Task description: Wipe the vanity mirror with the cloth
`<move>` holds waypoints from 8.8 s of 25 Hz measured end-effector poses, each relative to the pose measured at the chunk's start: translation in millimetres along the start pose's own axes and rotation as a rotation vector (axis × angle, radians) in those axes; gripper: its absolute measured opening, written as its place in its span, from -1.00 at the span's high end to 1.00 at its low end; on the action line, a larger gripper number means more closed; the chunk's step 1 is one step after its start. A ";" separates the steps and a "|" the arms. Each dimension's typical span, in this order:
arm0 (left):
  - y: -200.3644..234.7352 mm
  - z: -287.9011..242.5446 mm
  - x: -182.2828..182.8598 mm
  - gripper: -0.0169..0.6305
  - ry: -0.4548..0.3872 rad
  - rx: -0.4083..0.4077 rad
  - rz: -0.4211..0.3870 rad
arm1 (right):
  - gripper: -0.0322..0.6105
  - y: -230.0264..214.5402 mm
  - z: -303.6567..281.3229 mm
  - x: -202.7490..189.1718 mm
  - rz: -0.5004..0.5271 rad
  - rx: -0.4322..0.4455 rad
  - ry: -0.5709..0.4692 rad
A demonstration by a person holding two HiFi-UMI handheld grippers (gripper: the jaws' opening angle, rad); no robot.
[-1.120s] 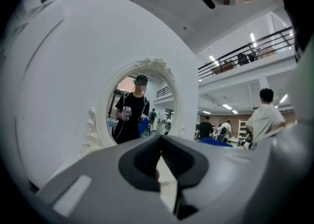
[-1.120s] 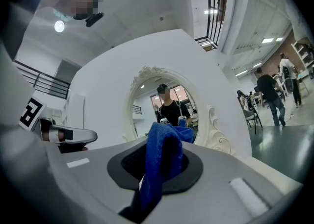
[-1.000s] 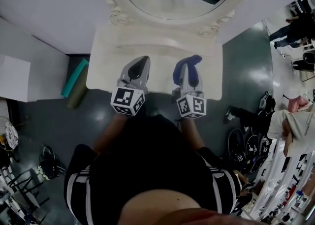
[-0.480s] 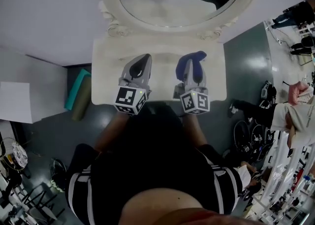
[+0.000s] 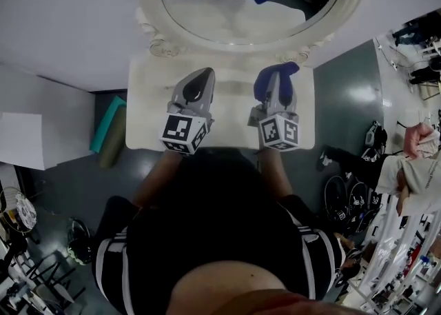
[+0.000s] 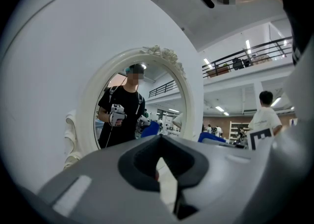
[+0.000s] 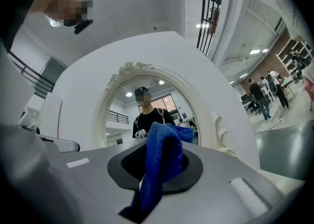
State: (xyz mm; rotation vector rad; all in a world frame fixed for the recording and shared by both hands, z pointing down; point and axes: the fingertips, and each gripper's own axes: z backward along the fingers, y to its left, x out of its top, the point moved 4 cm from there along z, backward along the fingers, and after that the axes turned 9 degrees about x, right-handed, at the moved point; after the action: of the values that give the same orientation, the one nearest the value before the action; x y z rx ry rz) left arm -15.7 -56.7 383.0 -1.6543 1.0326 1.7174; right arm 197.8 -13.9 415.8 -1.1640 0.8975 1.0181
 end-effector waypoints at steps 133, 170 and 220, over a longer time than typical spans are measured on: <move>36.8 -89.6 10.2 0.92 -0.030 0.030 0.070 | 0.77 15.0 -212.9 219.1 0.217 0.191 -0.412; 81.7 -58.9 6.1 0.92 -0.049 0.121 0.115 | 0.77 171.6 -258.9 168.0 0.520 0.353 -0.261; 105.6 -26.7 -19.4 0.92 0.006 0.181 0.122 | 0.78 231.2 -248.8 0.1 0.385 0.625 -0.169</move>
State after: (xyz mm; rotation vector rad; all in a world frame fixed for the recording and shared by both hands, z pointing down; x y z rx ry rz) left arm -84.0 -135.5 420.1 -1.5108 1.2759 1.6409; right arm -32.4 -237.5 304.6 -0.3824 1.2166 1.0148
